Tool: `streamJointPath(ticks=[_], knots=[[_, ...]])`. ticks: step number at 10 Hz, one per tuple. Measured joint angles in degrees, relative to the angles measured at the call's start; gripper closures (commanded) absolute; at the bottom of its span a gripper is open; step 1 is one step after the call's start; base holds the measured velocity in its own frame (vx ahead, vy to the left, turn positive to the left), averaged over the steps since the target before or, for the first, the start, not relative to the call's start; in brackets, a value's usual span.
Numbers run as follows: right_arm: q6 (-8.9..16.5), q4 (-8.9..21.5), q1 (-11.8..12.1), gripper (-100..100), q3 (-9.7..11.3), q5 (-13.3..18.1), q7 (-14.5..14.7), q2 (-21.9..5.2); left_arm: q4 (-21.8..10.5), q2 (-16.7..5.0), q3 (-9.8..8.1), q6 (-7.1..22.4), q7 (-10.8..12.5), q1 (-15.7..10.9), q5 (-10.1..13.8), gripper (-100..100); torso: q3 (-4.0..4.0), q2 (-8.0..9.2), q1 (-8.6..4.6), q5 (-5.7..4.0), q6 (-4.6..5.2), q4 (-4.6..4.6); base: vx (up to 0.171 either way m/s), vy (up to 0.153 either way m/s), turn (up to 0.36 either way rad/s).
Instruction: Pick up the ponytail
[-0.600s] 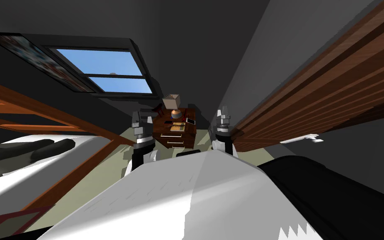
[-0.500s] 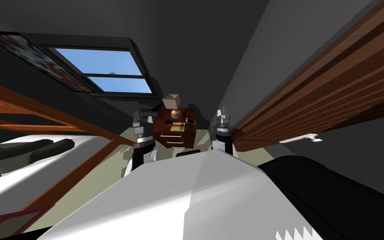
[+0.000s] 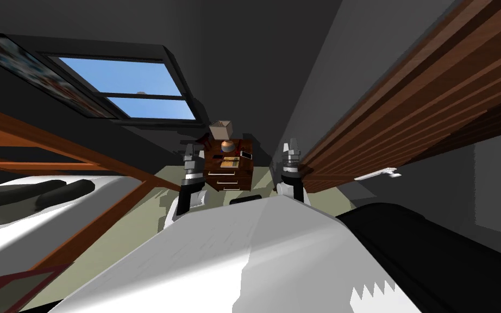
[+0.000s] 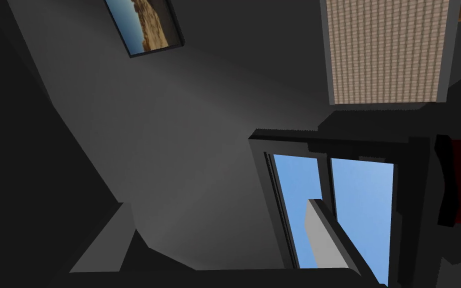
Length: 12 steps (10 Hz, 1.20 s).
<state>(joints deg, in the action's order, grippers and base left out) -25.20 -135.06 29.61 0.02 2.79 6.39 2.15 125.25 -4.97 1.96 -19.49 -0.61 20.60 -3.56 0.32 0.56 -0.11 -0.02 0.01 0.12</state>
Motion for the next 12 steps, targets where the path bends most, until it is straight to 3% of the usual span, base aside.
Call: streamJointPath(ticks=[4,12], knots=[[0.0,0.0,0.0,0,0.0,0.0,0.0,0.0,-3.6,-2.0,-1.05,3.6,-0.2,-5.5,1.3,-100,-0.14,-0.25,0.06,0.01,-0.01,-0.05,-0.079,-0.016,-0.033],[0.0,0.0,0.0,0,0.0,0.0,0.0,0.0,-12.9,-3.8,-2.95,11.7,-0.8,-17.6,3.7,-100,-0.11,-0.21,0.03,0.00,-0.01,-0.04,-0.089,-0.023,-0.036]])
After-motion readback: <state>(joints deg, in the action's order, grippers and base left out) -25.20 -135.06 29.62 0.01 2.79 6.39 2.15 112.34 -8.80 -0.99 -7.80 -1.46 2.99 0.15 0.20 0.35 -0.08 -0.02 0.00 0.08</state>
